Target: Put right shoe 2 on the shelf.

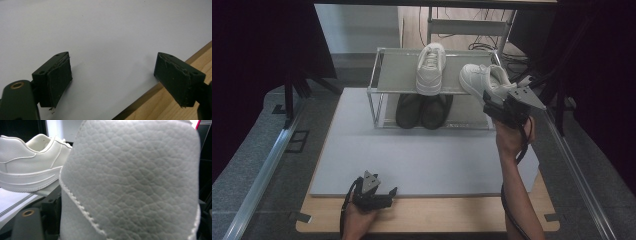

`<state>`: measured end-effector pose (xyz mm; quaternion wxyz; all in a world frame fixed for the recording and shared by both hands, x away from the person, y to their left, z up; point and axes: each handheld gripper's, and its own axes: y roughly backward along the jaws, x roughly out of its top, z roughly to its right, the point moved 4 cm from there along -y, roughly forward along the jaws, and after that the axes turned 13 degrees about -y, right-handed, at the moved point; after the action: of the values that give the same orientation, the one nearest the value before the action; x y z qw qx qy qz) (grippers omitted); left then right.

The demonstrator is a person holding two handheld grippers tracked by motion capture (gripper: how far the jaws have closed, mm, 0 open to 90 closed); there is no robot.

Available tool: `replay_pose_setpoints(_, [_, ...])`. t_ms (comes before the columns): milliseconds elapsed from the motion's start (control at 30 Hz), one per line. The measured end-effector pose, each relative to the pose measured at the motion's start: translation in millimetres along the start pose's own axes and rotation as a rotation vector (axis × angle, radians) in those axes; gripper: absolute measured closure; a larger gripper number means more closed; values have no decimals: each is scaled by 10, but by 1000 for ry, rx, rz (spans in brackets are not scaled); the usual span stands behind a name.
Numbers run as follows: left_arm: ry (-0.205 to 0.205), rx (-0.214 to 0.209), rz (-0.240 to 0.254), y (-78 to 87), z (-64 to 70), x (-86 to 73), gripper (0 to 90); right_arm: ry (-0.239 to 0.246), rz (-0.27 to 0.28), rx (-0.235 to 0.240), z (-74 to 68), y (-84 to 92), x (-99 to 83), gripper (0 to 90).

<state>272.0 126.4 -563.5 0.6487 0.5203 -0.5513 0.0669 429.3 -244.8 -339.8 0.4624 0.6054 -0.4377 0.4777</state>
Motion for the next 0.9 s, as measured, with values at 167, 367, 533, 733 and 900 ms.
replay_pose_setpoints(167, [0, 0, 0, 0, 0, 0, 141, -13, -39, 12, -37, -169, -32, 103])
replay_pose_setpoints(367, [-1, -1, 0, 1, -1, -1, 142, -33, -62, 48, -10, -229, -20, 71])
replay_pose_setpoints(533, [-1, 0, 0, 0, 0, -1, 142, -56, -84, 104, 32, -203, 22, 47])
replay_pose_setpoints(733, [-3, 0, 0, 0, -1, 0, 142, -21, -88, 122, 53, -131, 46, 43])
replay_pose_setpoints(900, [-3, 0, 0, 0, -1, 0, 142, -25, -94, 115, 22, -119, 4, 96])
